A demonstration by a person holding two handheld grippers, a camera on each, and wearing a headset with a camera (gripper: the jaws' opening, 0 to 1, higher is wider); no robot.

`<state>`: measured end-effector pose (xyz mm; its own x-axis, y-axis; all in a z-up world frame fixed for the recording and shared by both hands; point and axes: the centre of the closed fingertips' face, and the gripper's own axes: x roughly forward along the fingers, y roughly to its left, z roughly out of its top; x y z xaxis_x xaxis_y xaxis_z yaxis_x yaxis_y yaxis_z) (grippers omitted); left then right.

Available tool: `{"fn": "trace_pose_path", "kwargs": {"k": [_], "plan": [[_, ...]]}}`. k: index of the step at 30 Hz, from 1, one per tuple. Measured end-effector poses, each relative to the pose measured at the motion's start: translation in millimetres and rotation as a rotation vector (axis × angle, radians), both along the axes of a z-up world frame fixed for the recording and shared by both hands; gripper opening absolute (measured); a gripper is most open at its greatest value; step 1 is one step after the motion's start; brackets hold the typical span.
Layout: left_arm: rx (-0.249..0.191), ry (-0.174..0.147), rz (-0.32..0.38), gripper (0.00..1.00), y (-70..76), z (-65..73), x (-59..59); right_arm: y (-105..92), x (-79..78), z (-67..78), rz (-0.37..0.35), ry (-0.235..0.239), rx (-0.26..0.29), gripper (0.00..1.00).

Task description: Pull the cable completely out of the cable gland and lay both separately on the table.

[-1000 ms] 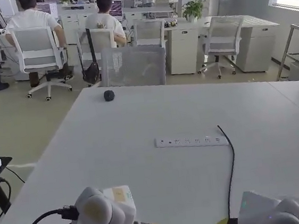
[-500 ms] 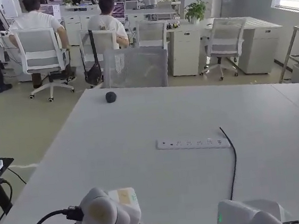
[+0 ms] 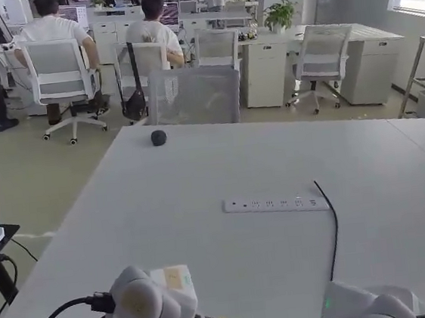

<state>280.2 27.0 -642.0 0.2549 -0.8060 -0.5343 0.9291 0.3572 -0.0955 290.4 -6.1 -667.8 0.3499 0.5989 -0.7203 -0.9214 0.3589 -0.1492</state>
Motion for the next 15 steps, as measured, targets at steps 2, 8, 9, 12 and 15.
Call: {"fn": "trace_pose_path", "kwargs": {"k": [2, 8, 9, 12, 15], "plan": [[0.0, -0.003, -0.001, 0.15, 0.2, -0.1, 0.4, -4.5, 0.9, -2.0, -0.022, 0.017, 0.002, 0.0], [-0.001, -0.004, 0.0, 0.15, -0.2, -0.1, 1.3, -17.5, 4.6, -11.2, -0.126, 0.096, 0.029, 0.0], [0.0, -0.003, 0.0, 0.15, -0.1, -0.3, 1.4, -19.5, 5.7, -13.3, -0.136, 0.103, 0.028, 0.0], [0.001, -0.004, 0.0, 0.15, 0.0, -0.5, 1.4, -26.5, 8.8, -18.5, -0.185, 0.122, 0.034, 0.0], [0.003, -0.006, -0.002, 0.15, 0.6, -0.7, 0.9, -31.9, 8.5, -24.0, -0.222, 0.152, 0.032, 0.0]]}}
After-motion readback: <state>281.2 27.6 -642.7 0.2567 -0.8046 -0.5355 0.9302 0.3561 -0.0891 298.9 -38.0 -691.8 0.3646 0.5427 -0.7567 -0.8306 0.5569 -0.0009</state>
